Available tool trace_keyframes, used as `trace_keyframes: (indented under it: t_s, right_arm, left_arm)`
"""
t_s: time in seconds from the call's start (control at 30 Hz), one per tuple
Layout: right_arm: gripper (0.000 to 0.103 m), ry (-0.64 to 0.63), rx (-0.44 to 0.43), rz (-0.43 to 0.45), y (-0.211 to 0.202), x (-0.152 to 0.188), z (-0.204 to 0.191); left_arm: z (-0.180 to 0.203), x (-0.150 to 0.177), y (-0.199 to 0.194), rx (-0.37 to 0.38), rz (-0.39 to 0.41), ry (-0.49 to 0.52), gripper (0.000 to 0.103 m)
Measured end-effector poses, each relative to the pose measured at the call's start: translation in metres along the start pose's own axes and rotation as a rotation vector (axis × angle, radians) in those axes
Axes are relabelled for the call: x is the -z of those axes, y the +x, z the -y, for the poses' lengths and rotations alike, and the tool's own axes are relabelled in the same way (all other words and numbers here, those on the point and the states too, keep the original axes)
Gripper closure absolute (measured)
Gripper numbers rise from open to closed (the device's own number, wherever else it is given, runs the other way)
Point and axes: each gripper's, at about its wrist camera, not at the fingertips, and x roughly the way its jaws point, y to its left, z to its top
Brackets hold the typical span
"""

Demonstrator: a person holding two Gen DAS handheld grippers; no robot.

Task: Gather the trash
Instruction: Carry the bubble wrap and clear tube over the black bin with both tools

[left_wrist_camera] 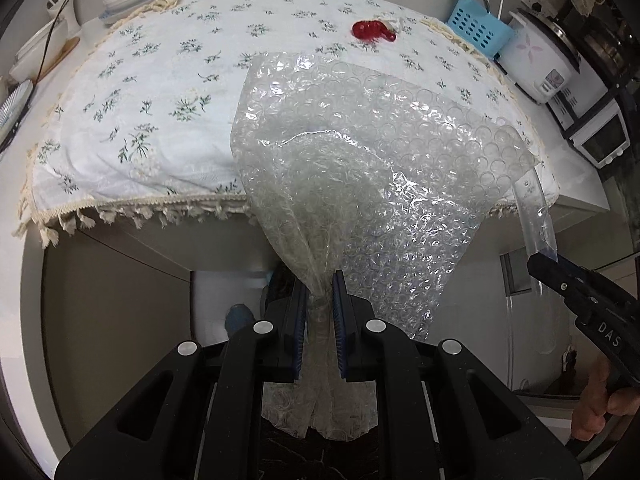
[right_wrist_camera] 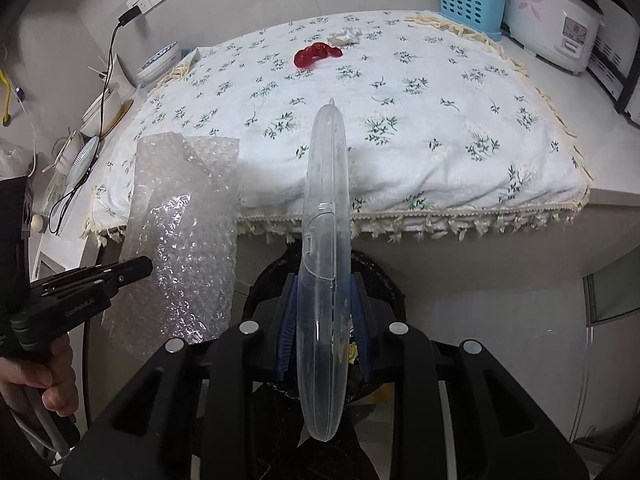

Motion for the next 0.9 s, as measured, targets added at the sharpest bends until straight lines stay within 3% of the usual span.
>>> trace_keyframes:
  t_s: [0.4, 0.6, 0.9]
  right_arm:
    - [0.078, 0.012, 0.010, -0.083, 0.044, 0.050, 0.017]
    - [0.078, 0.023, 0.031, -0.145, 0.075, 0.059, 0.023]
    - [0.078, 0.009, 0.069, -0.152, 0.099, 0.059, 0.025]
  left_arm:
    - [0.006, 0.036, 0.054, -0.004, -0.046, 0.001, 0.091]
    - [0.003, 0.040, 0.085, -0.027, -0.064, 0.009, 0.091]
    - [-0.001, 0.040, 0.126, -0.053, -0.112, 0.020, 0.091]
